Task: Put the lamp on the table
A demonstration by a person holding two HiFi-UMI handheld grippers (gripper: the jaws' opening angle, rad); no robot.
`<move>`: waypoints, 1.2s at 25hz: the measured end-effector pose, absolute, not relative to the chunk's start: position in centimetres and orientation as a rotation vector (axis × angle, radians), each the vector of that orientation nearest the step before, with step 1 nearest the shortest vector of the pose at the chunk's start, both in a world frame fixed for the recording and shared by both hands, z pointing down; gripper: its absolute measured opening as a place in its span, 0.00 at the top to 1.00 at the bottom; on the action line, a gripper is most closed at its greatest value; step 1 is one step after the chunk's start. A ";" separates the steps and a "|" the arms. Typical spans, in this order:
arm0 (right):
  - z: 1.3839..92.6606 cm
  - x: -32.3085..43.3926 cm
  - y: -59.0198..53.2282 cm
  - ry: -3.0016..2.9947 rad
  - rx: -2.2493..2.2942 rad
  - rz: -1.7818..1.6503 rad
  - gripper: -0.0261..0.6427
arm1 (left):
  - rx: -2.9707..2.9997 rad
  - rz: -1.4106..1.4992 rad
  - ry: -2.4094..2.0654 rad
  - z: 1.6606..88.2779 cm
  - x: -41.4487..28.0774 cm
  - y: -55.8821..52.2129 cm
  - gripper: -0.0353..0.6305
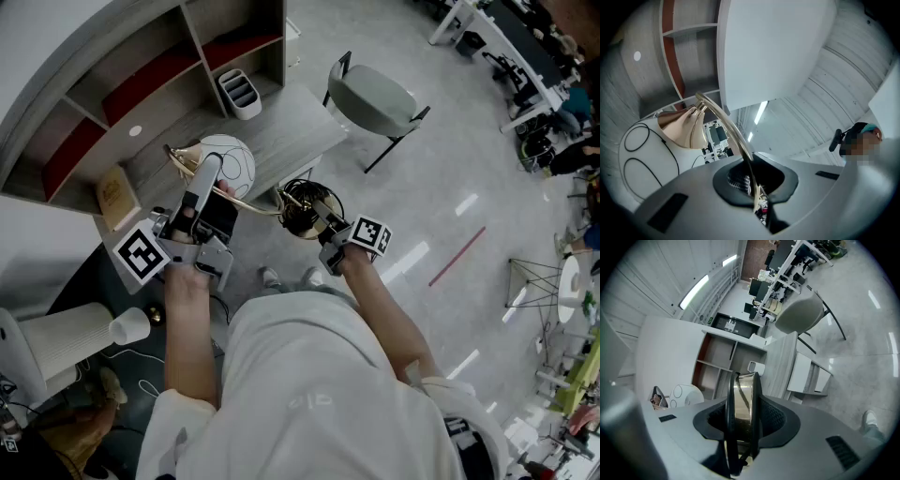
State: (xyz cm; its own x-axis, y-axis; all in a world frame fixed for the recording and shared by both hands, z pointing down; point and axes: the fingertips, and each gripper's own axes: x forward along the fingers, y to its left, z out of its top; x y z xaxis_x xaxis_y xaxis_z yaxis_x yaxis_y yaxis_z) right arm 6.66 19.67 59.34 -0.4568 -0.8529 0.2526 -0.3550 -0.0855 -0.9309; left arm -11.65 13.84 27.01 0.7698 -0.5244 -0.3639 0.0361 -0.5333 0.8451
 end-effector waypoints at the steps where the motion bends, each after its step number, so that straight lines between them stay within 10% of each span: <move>1: 59.3 6.5 19.6 1.768 -1.303 -1.564 0.70 | 2.024 -0.752 -0.359 26.9 -11.7 13.8 0.93; 30: 60.1 0.3 12.6 1.753 -1.284 -1.535 0.70 | 2.046 -0.731 -0.277 27.3 -17.7 8.0 0.93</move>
State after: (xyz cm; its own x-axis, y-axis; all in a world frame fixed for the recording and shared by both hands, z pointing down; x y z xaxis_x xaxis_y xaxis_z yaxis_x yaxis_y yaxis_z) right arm 0.35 12.63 60.12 -0.4471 -0.8670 0.2202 -0.3327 -0.0673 -0.9406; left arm -17.69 8.03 27.33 0.7985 -0.4584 -0.3902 0.0853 -0.5554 0.8272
